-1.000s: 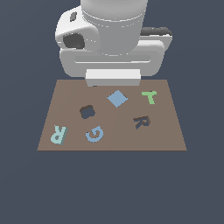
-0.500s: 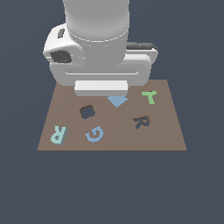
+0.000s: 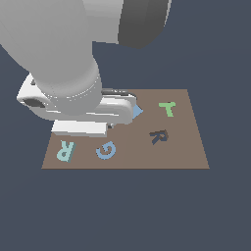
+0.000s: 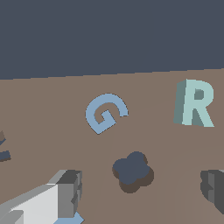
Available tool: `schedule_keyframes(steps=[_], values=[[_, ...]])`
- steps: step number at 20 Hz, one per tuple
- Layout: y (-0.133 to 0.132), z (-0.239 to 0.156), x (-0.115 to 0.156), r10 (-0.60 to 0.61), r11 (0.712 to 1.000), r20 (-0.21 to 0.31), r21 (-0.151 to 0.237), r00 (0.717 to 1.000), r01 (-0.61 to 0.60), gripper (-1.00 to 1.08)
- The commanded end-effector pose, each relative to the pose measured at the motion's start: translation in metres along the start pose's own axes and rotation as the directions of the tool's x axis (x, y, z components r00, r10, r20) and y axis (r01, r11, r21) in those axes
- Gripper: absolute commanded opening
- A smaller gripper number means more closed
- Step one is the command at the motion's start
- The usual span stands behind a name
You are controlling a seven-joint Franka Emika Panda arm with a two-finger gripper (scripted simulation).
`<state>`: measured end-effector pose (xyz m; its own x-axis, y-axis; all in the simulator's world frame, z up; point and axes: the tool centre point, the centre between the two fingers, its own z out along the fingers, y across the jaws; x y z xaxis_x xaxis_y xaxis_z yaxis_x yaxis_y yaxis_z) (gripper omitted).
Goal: Insert a designated object into the corresponding slot on a board.
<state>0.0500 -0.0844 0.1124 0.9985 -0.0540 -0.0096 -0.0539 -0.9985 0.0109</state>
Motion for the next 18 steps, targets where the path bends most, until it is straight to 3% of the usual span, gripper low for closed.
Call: schedule_keyframes(steps=[1,9,18], values=[[0.019,0.014,0.012,0.02,1.0,-0.002,0.002,1.0,-0.02,1.0],[0.065,0.046,0.041,0.068,0.998,-0.006,0.008,0.998,-0.068,1.0],[0.088,0.061,0.055,0.092,0.996,-0.008,0.011,0.996,-0.092,1.0]])
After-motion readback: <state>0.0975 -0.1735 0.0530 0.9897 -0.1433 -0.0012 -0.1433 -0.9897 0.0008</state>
